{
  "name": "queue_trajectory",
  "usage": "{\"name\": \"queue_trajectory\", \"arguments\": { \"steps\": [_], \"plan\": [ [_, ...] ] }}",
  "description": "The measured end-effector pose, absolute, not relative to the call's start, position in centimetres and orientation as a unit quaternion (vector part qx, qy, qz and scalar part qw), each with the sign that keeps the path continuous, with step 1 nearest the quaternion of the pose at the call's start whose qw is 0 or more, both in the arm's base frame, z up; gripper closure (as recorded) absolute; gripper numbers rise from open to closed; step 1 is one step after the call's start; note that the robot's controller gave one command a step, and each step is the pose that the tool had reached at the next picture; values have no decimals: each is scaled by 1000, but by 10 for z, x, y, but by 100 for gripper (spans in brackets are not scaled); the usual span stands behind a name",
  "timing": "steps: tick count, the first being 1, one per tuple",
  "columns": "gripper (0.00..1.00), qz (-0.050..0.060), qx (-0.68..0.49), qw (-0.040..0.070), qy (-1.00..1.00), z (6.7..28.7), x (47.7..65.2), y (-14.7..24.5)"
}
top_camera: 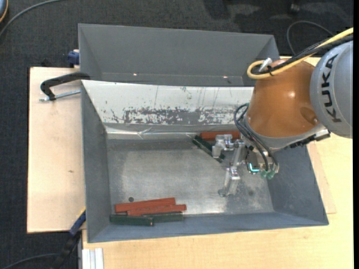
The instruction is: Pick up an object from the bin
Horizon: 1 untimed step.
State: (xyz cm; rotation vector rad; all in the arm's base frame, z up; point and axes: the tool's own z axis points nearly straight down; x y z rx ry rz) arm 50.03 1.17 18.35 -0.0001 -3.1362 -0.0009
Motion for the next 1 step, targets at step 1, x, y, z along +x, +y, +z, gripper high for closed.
{"name": "queue_trajectory", "arguments": {
  "steps": [1],
  "plan": [
    [0,0,-155,2,-988,91,522,3]
  ]
}}
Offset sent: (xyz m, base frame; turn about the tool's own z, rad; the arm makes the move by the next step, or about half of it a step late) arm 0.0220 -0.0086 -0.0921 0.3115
